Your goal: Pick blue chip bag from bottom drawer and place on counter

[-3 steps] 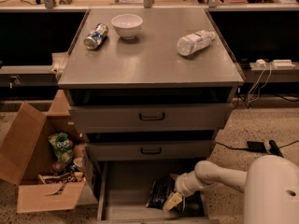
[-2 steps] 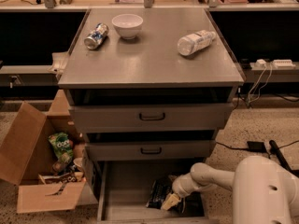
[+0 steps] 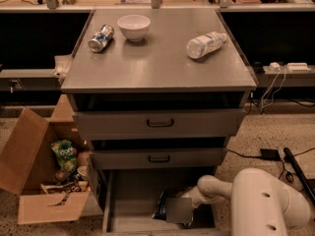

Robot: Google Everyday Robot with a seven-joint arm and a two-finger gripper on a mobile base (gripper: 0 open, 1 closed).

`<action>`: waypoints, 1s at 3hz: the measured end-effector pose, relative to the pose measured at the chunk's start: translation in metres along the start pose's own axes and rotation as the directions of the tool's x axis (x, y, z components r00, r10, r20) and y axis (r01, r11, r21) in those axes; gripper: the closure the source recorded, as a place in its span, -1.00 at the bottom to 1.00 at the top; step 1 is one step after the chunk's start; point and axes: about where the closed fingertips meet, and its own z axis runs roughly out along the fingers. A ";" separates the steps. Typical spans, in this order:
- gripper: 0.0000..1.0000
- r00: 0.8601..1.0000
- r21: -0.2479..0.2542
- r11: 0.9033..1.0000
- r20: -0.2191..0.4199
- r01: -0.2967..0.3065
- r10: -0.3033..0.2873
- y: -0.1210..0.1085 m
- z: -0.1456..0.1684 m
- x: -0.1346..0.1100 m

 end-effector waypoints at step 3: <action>1.00 0.890 0.122 0.955 0.347 0.271 -0.297 0.056 -0.144 -0.080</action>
Offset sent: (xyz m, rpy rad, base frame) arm -0.0209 -0.0072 0.1602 0.2871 -0.3333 0.0887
